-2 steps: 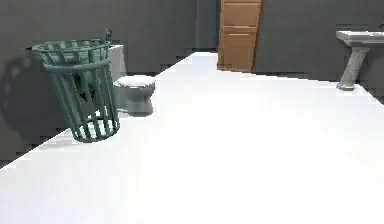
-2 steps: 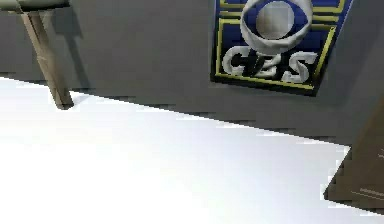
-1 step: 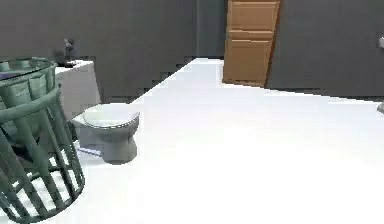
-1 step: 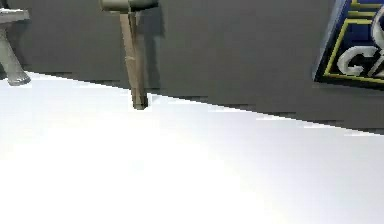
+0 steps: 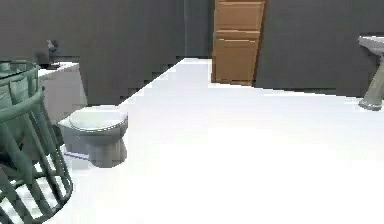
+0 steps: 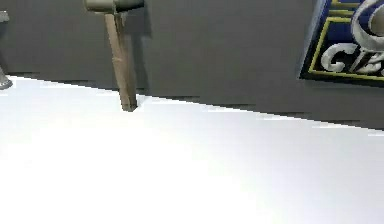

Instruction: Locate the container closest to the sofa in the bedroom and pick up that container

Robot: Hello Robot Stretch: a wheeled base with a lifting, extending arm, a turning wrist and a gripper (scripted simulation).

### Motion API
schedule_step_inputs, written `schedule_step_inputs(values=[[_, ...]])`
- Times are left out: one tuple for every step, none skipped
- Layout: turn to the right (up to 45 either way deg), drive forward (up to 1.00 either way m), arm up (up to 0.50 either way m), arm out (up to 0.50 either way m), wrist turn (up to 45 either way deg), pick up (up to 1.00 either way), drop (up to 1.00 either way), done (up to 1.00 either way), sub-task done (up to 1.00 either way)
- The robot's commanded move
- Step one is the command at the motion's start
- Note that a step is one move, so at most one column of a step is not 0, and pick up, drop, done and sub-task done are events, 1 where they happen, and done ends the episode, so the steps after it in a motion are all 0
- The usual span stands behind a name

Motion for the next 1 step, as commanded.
schedule_step_inputs(values=[[0.0, 1.00, 0.00, 0.00, 0.0, 0.00, 0.00, 0.00, 0.00]])
